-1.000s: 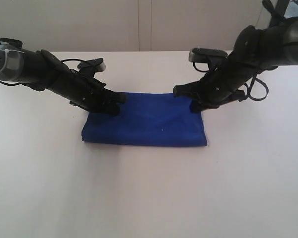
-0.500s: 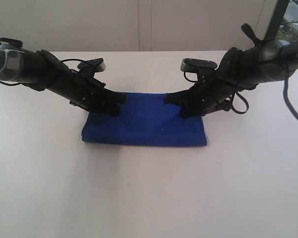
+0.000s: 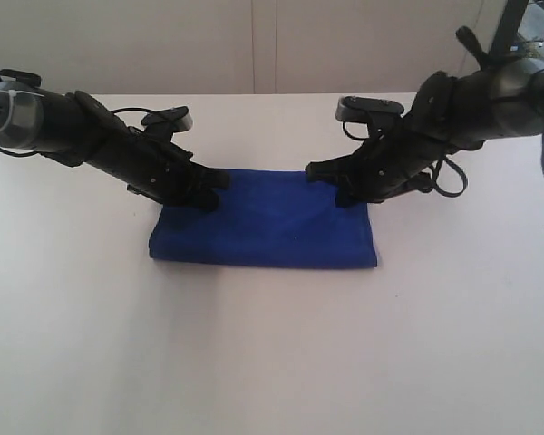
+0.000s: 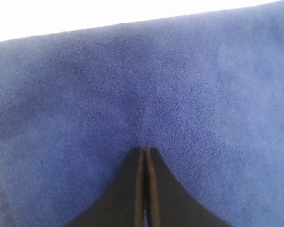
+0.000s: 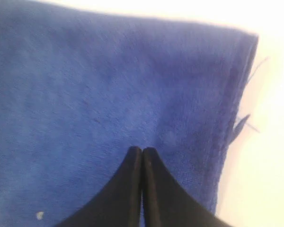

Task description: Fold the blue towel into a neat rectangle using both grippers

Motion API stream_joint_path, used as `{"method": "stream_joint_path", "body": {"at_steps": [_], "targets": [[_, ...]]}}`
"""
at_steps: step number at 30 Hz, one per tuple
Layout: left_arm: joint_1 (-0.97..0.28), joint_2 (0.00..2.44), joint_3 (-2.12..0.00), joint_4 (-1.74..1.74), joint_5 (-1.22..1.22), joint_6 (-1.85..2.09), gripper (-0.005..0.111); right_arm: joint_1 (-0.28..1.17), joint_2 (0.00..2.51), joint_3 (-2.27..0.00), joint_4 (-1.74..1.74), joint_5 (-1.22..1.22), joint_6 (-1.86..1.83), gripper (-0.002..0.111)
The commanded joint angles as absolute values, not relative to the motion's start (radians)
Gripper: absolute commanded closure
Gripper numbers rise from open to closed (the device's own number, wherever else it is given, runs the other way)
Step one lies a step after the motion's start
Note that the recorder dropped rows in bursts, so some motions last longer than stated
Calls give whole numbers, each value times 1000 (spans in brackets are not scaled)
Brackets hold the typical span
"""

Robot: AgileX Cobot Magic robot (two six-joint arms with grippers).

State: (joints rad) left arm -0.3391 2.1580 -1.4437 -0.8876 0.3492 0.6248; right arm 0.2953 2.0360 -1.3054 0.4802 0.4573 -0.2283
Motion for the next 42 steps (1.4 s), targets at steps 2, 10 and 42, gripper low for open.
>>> {"method": "stream_joint_path", "body": {"at_steps": [2,10,42], "targets": [[-341,2177,-1428,-856,399,564,107,287,1979,-1305,468,497,-239,108],[-341,2177,-1428,-852,435,486,107,287,2074,-1302,427,536,-239,108],[-307,2013,-1468,-886,639,327,107,270,1879,-1304,354,626,-224,108]]}}
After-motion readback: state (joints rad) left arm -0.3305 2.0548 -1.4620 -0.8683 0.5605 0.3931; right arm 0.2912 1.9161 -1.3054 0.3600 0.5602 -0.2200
